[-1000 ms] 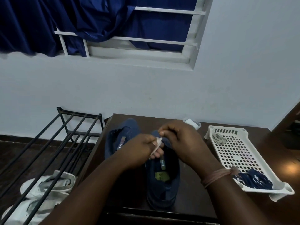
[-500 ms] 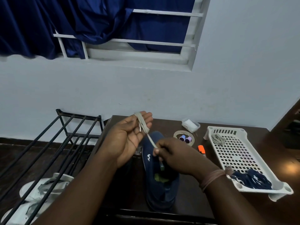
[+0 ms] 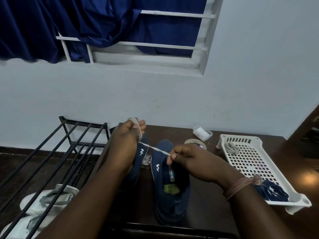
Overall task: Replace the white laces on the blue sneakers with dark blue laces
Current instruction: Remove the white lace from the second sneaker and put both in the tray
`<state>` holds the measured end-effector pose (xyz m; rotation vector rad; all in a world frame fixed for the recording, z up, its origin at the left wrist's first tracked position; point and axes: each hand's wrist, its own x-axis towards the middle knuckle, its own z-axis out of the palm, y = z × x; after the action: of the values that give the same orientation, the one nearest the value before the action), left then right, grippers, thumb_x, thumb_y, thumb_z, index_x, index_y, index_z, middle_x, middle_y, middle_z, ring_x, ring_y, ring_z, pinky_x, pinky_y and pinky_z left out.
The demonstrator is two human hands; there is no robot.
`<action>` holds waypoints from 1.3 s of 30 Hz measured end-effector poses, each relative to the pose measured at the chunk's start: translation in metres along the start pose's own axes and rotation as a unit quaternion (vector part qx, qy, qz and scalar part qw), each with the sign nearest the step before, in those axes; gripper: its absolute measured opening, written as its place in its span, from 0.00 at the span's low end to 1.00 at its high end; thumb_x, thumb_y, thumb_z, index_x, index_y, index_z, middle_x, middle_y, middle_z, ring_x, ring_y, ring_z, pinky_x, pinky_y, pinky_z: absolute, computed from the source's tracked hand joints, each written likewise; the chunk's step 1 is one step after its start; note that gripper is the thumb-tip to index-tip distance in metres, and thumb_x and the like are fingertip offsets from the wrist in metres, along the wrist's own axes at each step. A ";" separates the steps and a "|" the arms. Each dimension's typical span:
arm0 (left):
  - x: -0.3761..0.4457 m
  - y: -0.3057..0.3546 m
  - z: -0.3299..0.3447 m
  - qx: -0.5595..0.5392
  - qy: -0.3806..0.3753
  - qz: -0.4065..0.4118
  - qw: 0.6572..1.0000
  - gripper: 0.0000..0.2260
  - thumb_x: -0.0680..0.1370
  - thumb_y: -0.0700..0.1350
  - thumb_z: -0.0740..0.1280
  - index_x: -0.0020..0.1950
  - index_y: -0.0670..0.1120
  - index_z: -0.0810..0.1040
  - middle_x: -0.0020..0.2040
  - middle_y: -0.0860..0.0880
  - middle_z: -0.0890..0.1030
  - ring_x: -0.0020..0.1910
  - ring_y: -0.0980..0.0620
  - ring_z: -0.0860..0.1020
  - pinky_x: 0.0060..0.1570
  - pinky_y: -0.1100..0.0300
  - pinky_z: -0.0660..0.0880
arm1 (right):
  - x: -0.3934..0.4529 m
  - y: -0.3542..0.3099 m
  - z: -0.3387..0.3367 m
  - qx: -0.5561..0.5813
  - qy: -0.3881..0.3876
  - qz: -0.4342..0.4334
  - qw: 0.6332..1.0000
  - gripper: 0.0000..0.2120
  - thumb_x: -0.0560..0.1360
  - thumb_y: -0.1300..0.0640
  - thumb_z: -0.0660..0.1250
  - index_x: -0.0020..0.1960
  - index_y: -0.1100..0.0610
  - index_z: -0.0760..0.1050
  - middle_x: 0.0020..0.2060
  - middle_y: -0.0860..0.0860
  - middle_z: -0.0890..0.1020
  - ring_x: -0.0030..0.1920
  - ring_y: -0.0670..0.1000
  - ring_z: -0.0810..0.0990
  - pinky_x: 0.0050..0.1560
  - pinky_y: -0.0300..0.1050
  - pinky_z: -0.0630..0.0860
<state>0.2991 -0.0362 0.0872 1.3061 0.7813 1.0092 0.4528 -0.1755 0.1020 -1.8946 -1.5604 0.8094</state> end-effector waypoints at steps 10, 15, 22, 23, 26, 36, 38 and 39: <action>-0.032 0.004 0.018 0.119 -0.307 -0.090 0.940 0.16 0.86 0.40 0.55 0.56 0.37 0.82 0.43 0.44 0.84 0.40 0.52 0.81 0.43 0.64 0.77 | 0.009 0.011 -0.006 0.002 0.285 -0.060 0.957 0.06 0.78 0.56 0.68 0.42 0.50 0.82 0.36 0.40 0.82 0.41 0.39 0.79 0.39 0.28 0.68; -0.024 0.010 0.014 -0.169 -0.278 -0.143 0.935 0.16 0.84 0.38 0.54 0.62 0.33 0.79 0.52 0.39 0.83 0.47 0.49 0.82 0.49 0.59 0.81 | 0.012 0.024 0.001 -0.035 0.196 -0.003 0.980 0.11 0.79 0.54 0.67 0.39 0.54 0.79 0.32 0.46 0.79 0.35 0.42 0.75 0.40 0.44 0.72; -0.015 0.003 0.011 -0.329 -0.166 -0.157 0.916 0.16 0.84 0.35 0.52 0.68 0.33 0.72 0.64 0.36 0.80 0.63 0.44 0.80 0.62 0.54 0.77 | 0.021 0.002 0.035 -0.076 0.098 -0.066 0.990 0.12 0.80 0.55 0.63 0.39 0.58 0.75 0.32 0.50 0.76 0.32 0.45 0.73 0.34 0.39 0.69; -0.013 -0.002 0.013 -0.273 -0.139 -0.145 0.941 0.15 0.85 0.36 0.52 0.68 0.34 0.72 0.64 0.37 0.80 0.63 0.45 0.80 0.62 0.54 0.78 | 0.021 0.000 0.037 -0.090 0.107 -0.079 0.987 0.12 0.80 0.56 0.64 0.38 0.58 0.73 0.30 0.49 0.73 0.31 0.45 0.70 0.32 0.36 0.65; -0.015 -0.010 0.022 -0.083 -0.109 -0.104 0.985 0.15 0.86 0.38 0.54 0.69 0.38 0.74 0.61 0.42 0.83 0.59 0.50 0.82 0.62 0.55 0.78 | 0.024 -0.003 0.039 -0.123 0.192 -0.089 0.970 0.10 0.76 0.57 0.66 0.36 0.56 0.74 0.31 0.48 0.75 0.32 0.47 0.73 0.33 0.42 0.69; -0.021 -0.011 0.030 -0.238 -0.067 -0.153 0.957 0.16 0.83 0.31 0.55 0.69 0.38 0.73 0.61 0.43 0.82 0.58 0.52 0.83 0.56 0.60 0.80 | 0.028 -0.013 0.054 0.260 0.310 0.071 0.912 0.06 0.75 0.64 0.68 0.42 0.55 0.80 0.33 0.54 0.84 0.31 0.49 0.82 0.36 0.46 0.80; -0.021 -0.014 0.031 -0.248 -0.051 -0.156 0.955 0.16 0.83 0.31 0.55 0.70 0.37 0.72 0.61 0.43 0.82 0.57 0.53 0.82 0.57 0.60 0.80 | 0.029 -0.017 0.063 0.322 0.344 0.080 0.878 0.05 0.74 0.64 0.71 0.47 0.55 0.78 0.34 0.56 0.84 0.31 0.50 0.83 0.35 0.43 0.80; -0.023 -0.015 0.032 -0.248 -0.043 -0.158 0.955 0.17 0.83 0.30 0.55 0.70 0.37 0.72 0.61 0.43 0.82 0.58 0.52 0.82 0.58 0.60 0.79 | 0.029 -0.017 0.067 0.332 0.367 0.083 0.865 0.08 0.73 0.63 0.72 0.48 0.54 0.77 0.35 0.55 0.84 0.31 0.51 0.83 0.34 0.43 0.80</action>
<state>0.3215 -0.0692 0.0743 0.7574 0.5935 0.8141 0.3960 -0.1413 0.0672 -1.5320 -0.5496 0.4920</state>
